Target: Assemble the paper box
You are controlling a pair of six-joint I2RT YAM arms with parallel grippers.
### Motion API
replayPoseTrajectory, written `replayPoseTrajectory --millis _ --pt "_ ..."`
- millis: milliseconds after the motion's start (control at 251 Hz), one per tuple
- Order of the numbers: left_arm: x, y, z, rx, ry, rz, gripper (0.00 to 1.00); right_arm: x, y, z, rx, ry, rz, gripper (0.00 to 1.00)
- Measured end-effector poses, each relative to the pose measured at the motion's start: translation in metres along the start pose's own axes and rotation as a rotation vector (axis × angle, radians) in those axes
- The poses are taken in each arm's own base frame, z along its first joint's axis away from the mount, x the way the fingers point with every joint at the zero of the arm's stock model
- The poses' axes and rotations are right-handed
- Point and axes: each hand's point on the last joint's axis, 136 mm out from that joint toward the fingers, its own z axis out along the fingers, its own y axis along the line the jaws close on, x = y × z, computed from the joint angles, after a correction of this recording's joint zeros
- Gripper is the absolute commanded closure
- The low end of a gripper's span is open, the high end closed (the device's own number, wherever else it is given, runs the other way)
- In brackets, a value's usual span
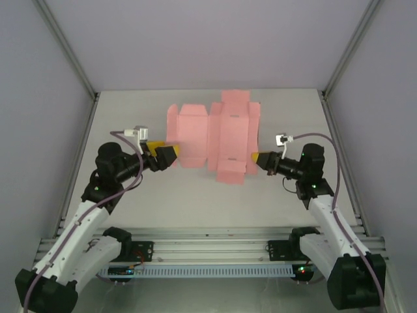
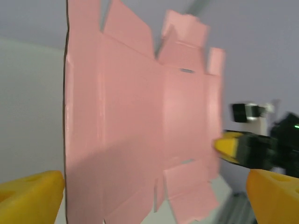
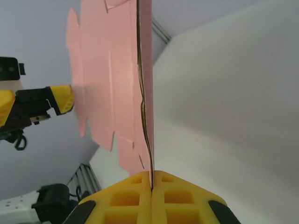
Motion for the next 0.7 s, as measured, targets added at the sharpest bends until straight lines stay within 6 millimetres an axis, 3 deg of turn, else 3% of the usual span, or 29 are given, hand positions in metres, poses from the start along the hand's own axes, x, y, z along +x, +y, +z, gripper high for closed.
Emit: replayPoseTrajectory --millis 168,307,451,583,698 --pt "0.031 0.070 0.004 -0.322 0.090 -0.085 0.00 0.044 -0.055 0.013 0.145 0.136 0.147 1.00" --pt "0.051 0.100 0.008 -0.461 0.188 -0.108 0.00 0.068 -0.080 0.016 0.264 0.238 0.167 1.00" --pt "0.051 0.106 0.011 -0.489 0.212 -0.106 0.00 0.054 -0.082 0.027 0.363 0.307 0.006 1.00" --pt "0.045 0.103 0.012 -0.484 0.206 -0.091 0.00 0.028 -0.065 0.048 0.465 0.384 -0.363 1.00" --pt "0.043 0.104 0.011 -0.493 0.200 -0.081 0.00 0.023 -0.058 0.065 0.531 0.478 -0.706 1.00"
